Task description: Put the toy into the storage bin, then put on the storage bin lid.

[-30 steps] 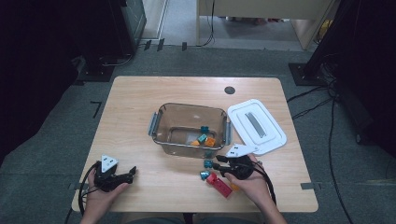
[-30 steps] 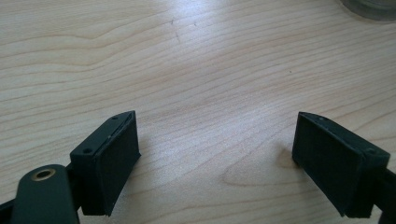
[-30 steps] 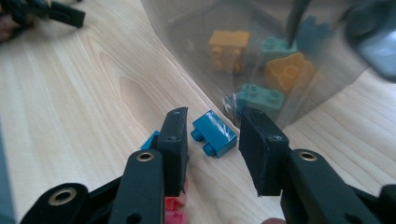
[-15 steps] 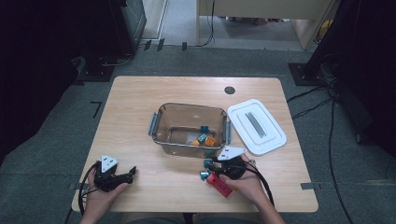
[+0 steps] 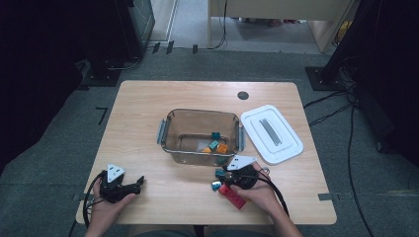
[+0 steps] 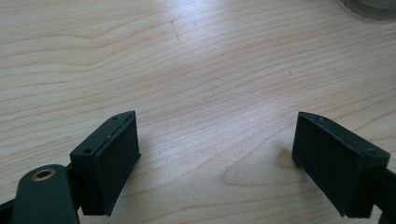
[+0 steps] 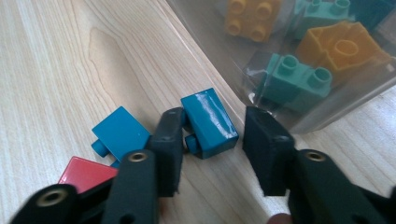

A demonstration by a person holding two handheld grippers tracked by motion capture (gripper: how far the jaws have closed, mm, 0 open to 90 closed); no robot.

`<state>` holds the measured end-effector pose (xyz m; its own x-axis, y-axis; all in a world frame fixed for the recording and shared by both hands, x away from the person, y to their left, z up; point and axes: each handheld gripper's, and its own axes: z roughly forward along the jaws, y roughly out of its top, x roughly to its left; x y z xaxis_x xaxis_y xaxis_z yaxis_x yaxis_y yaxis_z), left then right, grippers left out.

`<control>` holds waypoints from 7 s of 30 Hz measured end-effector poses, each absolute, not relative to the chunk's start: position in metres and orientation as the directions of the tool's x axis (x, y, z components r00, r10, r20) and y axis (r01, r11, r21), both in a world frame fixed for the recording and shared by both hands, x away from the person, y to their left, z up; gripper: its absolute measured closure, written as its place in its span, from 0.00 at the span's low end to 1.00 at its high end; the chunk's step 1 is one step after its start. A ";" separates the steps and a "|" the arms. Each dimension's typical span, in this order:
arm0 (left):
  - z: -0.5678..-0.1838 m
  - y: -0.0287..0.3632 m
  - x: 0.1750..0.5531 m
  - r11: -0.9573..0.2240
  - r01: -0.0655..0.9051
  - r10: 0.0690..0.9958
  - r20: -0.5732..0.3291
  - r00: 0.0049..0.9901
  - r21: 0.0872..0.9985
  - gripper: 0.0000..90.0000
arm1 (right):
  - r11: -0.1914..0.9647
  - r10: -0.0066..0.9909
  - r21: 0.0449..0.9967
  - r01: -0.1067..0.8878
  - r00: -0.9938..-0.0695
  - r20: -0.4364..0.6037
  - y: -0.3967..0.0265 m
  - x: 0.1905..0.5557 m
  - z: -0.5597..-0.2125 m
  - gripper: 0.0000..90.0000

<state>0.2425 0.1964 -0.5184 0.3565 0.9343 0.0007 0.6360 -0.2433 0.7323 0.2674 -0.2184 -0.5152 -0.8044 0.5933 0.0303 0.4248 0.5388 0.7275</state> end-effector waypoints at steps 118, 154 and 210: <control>-0.518 0.196 0.243 -0.243 0.636 0.935 0.001 0.356 0.733 0.16 | 0.361 0.684 0.813 0.457 -0.722 0.102 -0.249 0.243 -0.399 0.52; -0.518 0.196 0.243 -0.246 0.635 0.933 0.002 0.359 0.733 0.16 | 0.497 0.679 0.675 0.546 -0.728 0.089 -0.214 0.218 -0.500 0.66; -0.518 0.193 0.249 -0.252 0.633 0.930 0.002 0.367 0.732 0.16 | 0.276 0.790 0.770 0.576 -0.592 0.160 -0.304 0.256 -0.422 0.67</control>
<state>0.2488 0.1934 -0.5184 0.3675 0.9300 0.0025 0.6327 -0.2520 0.7322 0.2561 -0.3037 -0.4219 -0.5921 0.7899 0.1596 0.5757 0.2761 0.7696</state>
